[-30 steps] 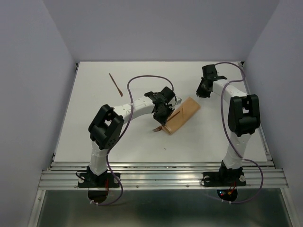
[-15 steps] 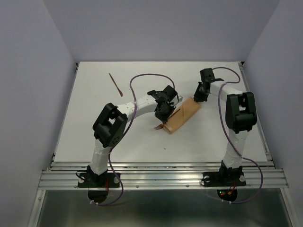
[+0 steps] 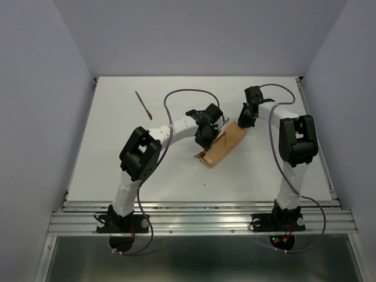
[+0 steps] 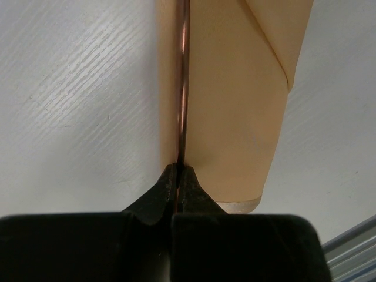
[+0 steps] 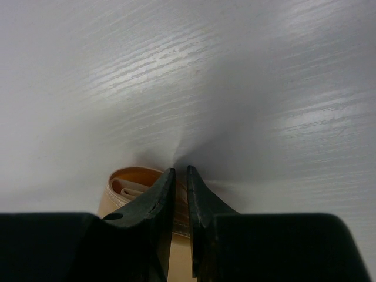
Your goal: Fold the napkin into a case and place the utensils inside
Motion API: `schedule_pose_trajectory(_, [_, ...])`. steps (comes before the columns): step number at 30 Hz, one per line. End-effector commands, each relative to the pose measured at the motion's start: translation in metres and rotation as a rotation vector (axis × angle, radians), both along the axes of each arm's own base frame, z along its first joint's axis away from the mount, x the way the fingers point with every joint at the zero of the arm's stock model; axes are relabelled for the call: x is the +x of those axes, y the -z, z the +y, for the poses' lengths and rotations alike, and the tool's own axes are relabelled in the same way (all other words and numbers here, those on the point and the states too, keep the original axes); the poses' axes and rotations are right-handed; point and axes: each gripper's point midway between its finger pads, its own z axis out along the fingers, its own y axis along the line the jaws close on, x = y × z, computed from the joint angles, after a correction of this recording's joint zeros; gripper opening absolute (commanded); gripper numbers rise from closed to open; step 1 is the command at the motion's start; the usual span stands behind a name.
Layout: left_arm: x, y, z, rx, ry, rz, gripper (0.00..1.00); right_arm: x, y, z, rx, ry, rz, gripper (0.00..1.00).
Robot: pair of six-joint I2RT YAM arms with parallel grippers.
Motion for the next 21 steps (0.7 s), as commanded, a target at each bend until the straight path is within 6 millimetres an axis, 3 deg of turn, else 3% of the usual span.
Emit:
schedule_pose_trajectory(1, [0.007,-0.014,-0.01,-0.025,0.019,-0.028,0.0,-0.005,-0.009,0.015,0.042,-0.028,-0.016,0.19])
schedule_pose_trajectory(21, [0.0,-0.025,0.007,0.0,0.001,-0.045,0.0,-0.008,0.0,0.012,0.028,-0.018,0.003,0.2])
